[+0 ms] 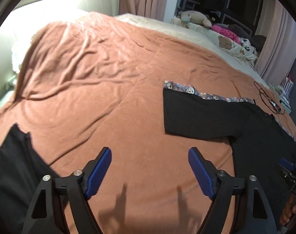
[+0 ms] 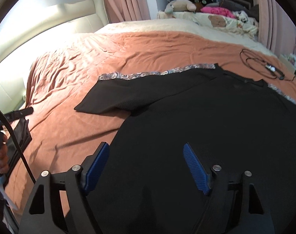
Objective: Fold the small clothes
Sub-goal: 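Move both grippers down toward the flat black T-shirt's sleeve side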
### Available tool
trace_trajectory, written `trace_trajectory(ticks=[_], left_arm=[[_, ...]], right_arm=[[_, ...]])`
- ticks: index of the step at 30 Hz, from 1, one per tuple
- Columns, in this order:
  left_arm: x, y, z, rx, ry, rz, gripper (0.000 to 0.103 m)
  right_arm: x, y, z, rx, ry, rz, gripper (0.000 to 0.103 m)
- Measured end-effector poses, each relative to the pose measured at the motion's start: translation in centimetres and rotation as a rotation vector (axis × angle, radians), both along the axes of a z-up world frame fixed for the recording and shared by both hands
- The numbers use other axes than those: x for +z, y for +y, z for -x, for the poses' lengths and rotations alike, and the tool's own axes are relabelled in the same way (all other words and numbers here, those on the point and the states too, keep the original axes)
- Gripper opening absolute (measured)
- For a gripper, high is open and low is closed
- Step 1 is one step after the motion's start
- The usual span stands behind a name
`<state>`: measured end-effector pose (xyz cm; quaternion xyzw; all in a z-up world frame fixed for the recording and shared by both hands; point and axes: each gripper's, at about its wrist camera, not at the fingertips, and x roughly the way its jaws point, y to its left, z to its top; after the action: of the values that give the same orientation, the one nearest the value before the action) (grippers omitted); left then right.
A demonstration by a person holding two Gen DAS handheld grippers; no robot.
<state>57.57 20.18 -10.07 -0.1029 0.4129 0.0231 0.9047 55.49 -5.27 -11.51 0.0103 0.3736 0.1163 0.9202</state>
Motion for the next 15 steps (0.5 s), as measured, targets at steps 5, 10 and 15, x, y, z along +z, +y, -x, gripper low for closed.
trace_trajectory(ticks=[5,10,15], left_arm=[[-1.8,-0.1,-3.3,-0.018,0.034,0.071,0.079],[-2.8,-0.6,-6.9,-0.028,0.061,0.080,0.078],[-3.5,-0.4,-10.7,-0.030,0.094,0.133,0.078]], right_arm=[[-0.7,0.4,-3.5,-0.014,0.022,-0.004,0.063],[-1.5,0.2,-6.2,-0.048,0.048,-0.022,0.057],[-2.5,-0.8,-9.4,-0.090,0.104,-0.074,0.046]])
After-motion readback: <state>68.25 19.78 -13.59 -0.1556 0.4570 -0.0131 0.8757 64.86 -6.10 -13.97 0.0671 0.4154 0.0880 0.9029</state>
